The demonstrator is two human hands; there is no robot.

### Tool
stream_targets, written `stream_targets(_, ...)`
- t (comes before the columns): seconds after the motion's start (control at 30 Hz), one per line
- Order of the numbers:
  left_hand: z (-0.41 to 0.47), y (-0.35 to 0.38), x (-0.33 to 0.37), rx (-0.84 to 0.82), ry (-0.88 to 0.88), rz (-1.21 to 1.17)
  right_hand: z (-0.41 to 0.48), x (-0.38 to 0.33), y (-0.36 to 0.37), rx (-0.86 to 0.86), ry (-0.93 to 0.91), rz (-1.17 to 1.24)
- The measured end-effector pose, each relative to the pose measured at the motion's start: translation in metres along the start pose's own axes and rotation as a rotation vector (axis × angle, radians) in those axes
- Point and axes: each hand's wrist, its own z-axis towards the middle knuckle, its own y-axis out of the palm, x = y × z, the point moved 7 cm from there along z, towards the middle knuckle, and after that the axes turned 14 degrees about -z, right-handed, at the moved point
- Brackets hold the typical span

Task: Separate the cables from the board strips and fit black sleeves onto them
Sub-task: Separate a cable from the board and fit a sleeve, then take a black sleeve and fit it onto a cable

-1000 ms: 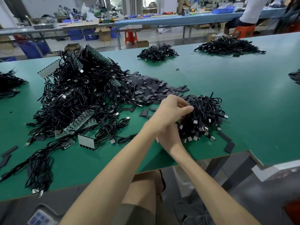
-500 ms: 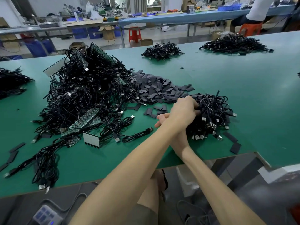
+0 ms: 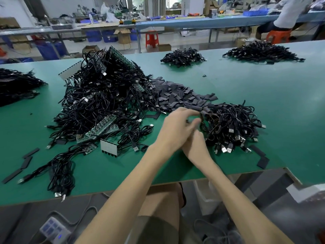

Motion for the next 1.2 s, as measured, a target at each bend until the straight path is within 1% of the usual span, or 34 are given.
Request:
stream_targets(0.07, -0.013, -0.031, -0.015, 0.108, -0.023, 0.169, 0.004, 0.000, -0.003, 0.030, 0.027, 0.090)
stream_targets(0.1, -0.020, -0.046, -0.027, 0.131, -0.089, 0.286, 0.005, 0.001, -0.001, 0.033, 0.041, 0.133)
stream_targets(0.13, -0.026, -0.059, -0.040, 0.130, -0.199, 0.409, 0.006, 0.001, 0.000, 0.029, 0.046, 0.158)
stream_targets(0.2, -0.040, -0.079, -0.068, 0.050, -0.477, 0.624, 0.005, 0.002, 0.003, 0.016, 0.046, 0.193)
stream_targets(0.23, -0.046, -0.086, -0.078, -0.004, -0.587, 0.677, 0.005, 0.002, 0.004, 0.010, 0.046, 0.206)
stream_targets(0.27, -0.052, -0.091, -0.085, -0.045, -0.660, 0.689, 0.005, 0.001, 0.003, 0.008, 0.052, 0.209)
stream_targets(0.33, -0.058, -0.094, -0.092, -0.085, -0.711, 0.652, 0.005, 0.001, 0.003, -0.001, 0.063, 0.228)
stream_targets(0.4, -0.057, -0.091, -0.093, -0.093, -0.687, 0.617, 0.004, 0.002, 0.003, -0.017, 0.072, 0.229)
stream_targets(0.47, -0.053, -0.082, -0.090, -0.066, -0.619, 0.542, 0.004, 0.002, 0.004, -0.029, 0.069, 0.225)
stream_targets(0.53, -0.046, -0.072, -0.085, -0.012, -0.543, 0.349, 0.004, -0.001, 0.004, -0.037, 0.039, 0.195)
stream_targets(0.67, -0.032, -0.062, -0.063, 0.117, -0.391, -0.171, 0.003, -0.008, -0.002, 0.020, -0.059, 0.127)
stream_targets(0.7, -0.031, -0.063, -0.058, 0.142, -0.363, -0.253, 0.002, -0.011, -0.003, 0.016, -0.085, 0.105)
stream_targets(0.73, -0.031, -0.066, -0.054, 0.170, -0.323, -0.261, 0.001, -0.014, -0.004, -0.004, -0.107, 0.072)
stream_targets(0.8, -0.032, -0.074, -0.051, 0.222, -0.241, -0.130, -0.001, -0.017, -0.002, -0.036, -0.143, 0.031)
stream_targets(0.87, -0.036, -0.084, -0.054, 0.227, -0.225, -0.034, -0.002, -0.019, -0.002, -0.042, -0.157, 0.030)
stream_targets(0.9, -0.037, -0.087, -0.060, 0.191, -0.250, -0.025, -0.001, -0.020, -0.002, -0.037, -0.163, 0.024)
stream_targets(0.93, -0.040, -0.088, -0.067, 0.123, -0.298, -0.025, -0.001, -0.021, -0.003, -0.034, -0.167, 0.012)
stream_targets(1.0, -0.047, -0.082, -0.078, -0.084, -0.404, -0.029, -0.002, -0.022, -0.003, -0.028, -0.176, -0.007)
stream_targets(1.03, -0.052, -0.076, -0.080, -0.178, -0.425, -0.014, -0.002, -0.022, -0.002, -0.031, -0.183, -0.014)
stream_targets(1.07, -0.055, -0.070, -0.081, -0.229, -0.422, 0.011, -0.002, -0.023, -0.001, -0.037, -0.195, -0.028)
stream_targets(1.1, -0.057, -0.067, -0.081, -0.229, -0.407, 0.035, -0.003, -0.024, 0.000, -0.043, -0.211, -0.048)
stream_targets(1.2, -0.056, -0.067, -0.082, -0.081, -0.350, 0.040, -0.005, -0.027, 0.005, -0.065, -0.249, -0.103)
